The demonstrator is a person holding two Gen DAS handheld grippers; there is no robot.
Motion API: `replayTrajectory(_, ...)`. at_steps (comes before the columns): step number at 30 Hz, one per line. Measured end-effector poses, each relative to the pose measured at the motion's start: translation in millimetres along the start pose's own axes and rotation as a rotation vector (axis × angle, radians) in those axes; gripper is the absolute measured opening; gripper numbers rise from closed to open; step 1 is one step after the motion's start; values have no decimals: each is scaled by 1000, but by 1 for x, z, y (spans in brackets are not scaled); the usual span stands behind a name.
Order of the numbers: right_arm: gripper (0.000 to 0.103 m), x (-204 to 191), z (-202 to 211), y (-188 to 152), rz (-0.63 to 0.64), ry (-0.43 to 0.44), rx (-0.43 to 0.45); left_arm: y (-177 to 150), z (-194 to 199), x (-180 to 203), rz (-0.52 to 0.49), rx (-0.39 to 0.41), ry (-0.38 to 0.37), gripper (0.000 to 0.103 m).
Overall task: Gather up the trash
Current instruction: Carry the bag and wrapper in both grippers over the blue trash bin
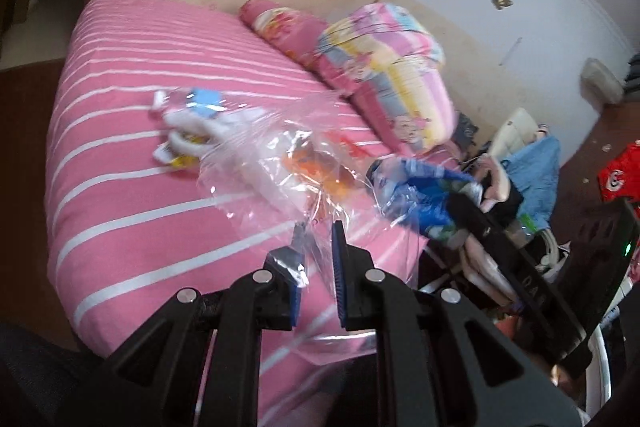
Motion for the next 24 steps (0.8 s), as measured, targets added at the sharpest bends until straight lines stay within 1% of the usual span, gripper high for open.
replayTrajectory(5,12,26,45,-6,-55,-40,50,-5,0,48,-62,5,-27,13)
replayTrajectory(9,12,52,81,-15,-102,-89,91,-14,-13,86,-105,-34,-69,13)
replayTrajectory(11,12,72,101,-25,-137,-121,104,-20,-22,101,-124,-58,-90,13)
replayTrajectory(12,12,81,107,-30,-152,-134,106,-25,-28,113,-140,-76,-104,13)
replayTrajectory(15,12,113,128,-52,-203,-188,103,-39,-46,132,-180,-121,-118,13)
replayTrajectory(18,12,148,144,-82,-255,-246,81,-56,-70,154,-210,-191,-144,13)
replayTrajectory(21,12,182,151,-110,-317,-288,50,-75,-96,176,-250,-259,-163,13)
replayTrajectory(24,12,206,157,-137,-364,-328,16,-95,-128,198,-286,-347,-180,13)
Point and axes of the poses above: each gripper's, at about its wrist camera, not at the fingertips, and z roughly against the way its jaws point, x to its right, y to its top, the point moved 8 cm from there along -z, roughly the way its jaws point, and after that the axes turned 14 degrees about -x, right-handed, at the moved point
